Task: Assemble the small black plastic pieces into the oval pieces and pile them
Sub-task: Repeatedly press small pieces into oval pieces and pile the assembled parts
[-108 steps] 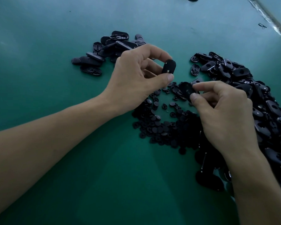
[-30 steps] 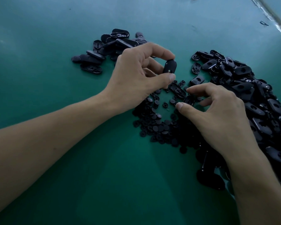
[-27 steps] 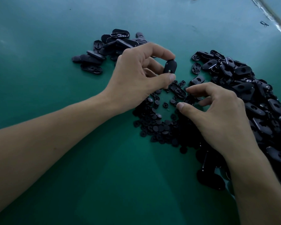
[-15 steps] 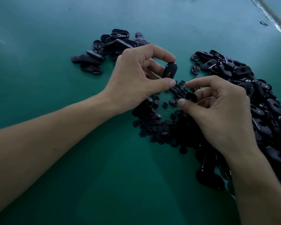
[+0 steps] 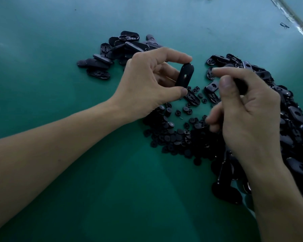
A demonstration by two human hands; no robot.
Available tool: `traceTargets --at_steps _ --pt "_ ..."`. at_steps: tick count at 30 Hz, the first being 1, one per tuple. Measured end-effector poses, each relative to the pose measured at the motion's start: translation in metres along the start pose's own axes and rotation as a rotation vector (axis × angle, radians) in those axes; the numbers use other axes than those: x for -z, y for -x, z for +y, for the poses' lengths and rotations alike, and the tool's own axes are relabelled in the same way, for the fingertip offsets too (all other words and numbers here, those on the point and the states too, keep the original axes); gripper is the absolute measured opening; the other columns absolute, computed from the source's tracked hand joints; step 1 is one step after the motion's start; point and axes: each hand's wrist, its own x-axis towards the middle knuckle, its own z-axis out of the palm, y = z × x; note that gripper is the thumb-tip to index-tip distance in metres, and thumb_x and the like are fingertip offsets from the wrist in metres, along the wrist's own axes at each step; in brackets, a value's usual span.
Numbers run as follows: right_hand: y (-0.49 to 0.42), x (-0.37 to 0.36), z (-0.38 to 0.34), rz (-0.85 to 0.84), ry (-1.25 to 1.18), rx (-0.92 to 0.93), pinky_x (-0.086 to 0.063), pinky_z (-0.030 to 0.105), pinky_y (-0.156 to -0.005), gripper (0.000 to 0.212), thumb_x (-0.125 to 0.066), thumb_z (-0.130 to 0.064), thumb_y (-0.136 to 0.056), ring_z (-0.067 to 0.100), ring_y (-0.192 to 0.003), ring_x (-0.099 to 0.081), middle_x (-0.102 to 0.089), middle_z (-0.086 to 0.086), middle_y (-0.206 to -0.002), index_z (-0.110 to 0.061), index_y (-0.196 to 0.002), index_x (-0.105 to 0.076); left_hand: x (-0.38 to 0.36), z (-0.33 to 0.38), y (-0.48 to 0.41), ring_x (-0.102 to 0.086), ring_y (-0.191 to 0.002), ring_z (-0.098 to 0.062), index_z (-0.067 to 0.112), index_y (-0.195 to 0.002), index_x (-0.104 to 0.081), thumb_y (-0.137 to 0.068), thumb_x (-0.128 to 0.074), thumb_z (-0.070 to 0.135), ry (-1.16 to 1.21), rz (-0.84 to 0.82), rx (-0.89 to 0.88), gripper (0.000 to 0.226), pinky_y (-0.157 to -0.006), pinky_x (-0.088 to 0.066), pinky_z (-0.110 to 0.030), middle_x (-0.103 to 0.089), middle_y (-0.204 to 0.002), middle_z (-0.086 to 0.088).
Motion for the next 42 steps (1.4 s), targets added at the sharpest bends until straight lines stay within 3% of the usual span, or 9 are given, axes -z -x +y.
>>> traceTargets --at_steps 6,10,14,19,24,27,30,34,42 --pt "0.0 0.0 0.004 -0.018 0.101 0.005 -0.049 0.018 -0.059 0.012 -0.07 -0.032 -0.093 0.004 -0.061 -0.062 -0.066 -0.013 -0.069 -0.032 -0.104 -0.072 0.0 0.001 0.0 -0.075 -0.073 -0.011 0.024 -0.111 -0.068 -0.074 -0.084 0.0 0.008 -0.001 0.005 0.047 -0.07 -0.058 -0.023 -0.076 -0.082 0.005" --pt "-0.001 -0.003 0.006 -0.002 0.076 -0.022 -0.052 0.023 -0.066 0.03 -0.053 -0.033 -0.1 0.006 -0.067 -0.064 -0.068 -0.015 -0.077 -0.025 -0.124 -0.068 -0.001 0.001 0.001 -0.075 -0.073 -0.012 0.024 -0.113 -0.068 -0.075 -0.084 0.0 -0.002 -0.002 -0.003 0.048 -0.071 -0.059 -0.024 -0.076 -0.083 0.003" --pt "-0.001 -0.003 0.009 -0.065 0.061 -0.053 -0.047 0.016 -0.064 0.044 -0.042 -0.021 -0.1 0.007 -0.068 -0.068 -0.071 -0.015 -0.081 -0.03 -0.142 -0.053 -0.001 0.002 0.001 -0.074 -0.069 -0.012 0.024 -0.114 -0.067 -0.075 -0.084 0.0 -0.007 0.0 0.0 0.048 -0.069 -0.058 -0.022 -0.076 -0.083 0.001" --pt "0.001 -0.004 0.009 -0.108 0.044 -0.086 -0.05 0.033 -0.069 0.057 -0.044 -0.017 -0.102 0.011 -0.075 -0.072 -0.071 -0.022 -0.088 -0.038 -0.153 -0.028 -0.001 0.002 0.0 -0.073 -0.068 -0.012 0.026 -0.113 -0.068 -0.075 -0.084 0.002 -0.013 0.003 0.001 0.048 -0.069 -0.058 -0.023 -0.076 -0.081 0.001" --pt "-0.001 -0.002 0.008 -0.021 0.074 -0.054 -0.052 0.028 -0.069 0.024 -0.047 -0.021 -0.102 0.003 -0.079 -0.069 -0.072 -0.013 -0.086 -0.032 -0.122 -0.054 0.0 0.001 0.0 -0.074 -0.068 -0.015 0.025 -0.114 -0.068 -0.076 -0.084 0.003 -0.017 0.005 -0.006 0.047 -0.07 -0.059 -0.026 -0.075 -0.082 0.001" --pt "-0.001 -0.001 0.006 -0.01 0.128 -0.016 -0.055 0.033 -0.071 0.02 -0.056 -0.02 -0.101 0.013 -0.078 -0.068 -0.07 -0.017 -0.087 -0.03 -0.114 -0.068 -0.001 0.001 -0.001 -0.073 -0.068 -0.013 0.025 -0.115 -0.068 -0.076 -0.084 0.003 -0.025 0.007 -0.013 0.047 -0.07 -0.058 -0.024 -0.075 -0.082 0.001" --pt "-0.001 0.0 0.006 -0.015 0.181 0.002 -0.047 0.011 -0.071 0.021 -0.061 -0.02 -0.099 0.003 -0.085 -0.066 -0.069 -0.021 -0.097 -0.024 -0.116 -0.073 0.0 0.001 -0.001 -0.073 -0.069 -0.012 0.026 -0.114 -0.067 -0.076 -0.084 0.004 -0.025 0.01 -0.024 0.047 -0.07 -0.057 -0.023 -0.074 -0.082 0.002" --pt "-0.001 0.001 0.008 -0.017 0.215 -0.001 -0.041 0.001 -0.08 0.024 -0.065 -0.022 -0.097 -0.009 -0.09 -0.057 -0.058 -0.017 -0.101 -0.025 -0.12 -0.072 -0.001 0.0 -0.001 -0.071 -0.067 -0.008 0.027 -0.114 -0.068 -0.076 -0.085 0.007 -0.032 0.014 -0.03 0.047 -0.069 -0.056 -0.022 -0.072 -0.078 0.008" --pt "-0.001 0.001 0.012 -0.031 0.206 -0.03 -0.052 0.017 -0.076 0.019 -0.073 -0.019 -0.091 0.0 -0.074 -0.063 -0.069 -0.015 -0.089 -0.027 -0.108 -0.076 -0.001 -0.001 -0.001 -0.069 -0.063 -0.01 0.031 -0.113 -0.068 -0.076 -0.086 0.013 -0.049 0.029 -0.033 0.046 -0.067 -0.058 -0.025 -0.07 -0.076 0.009"
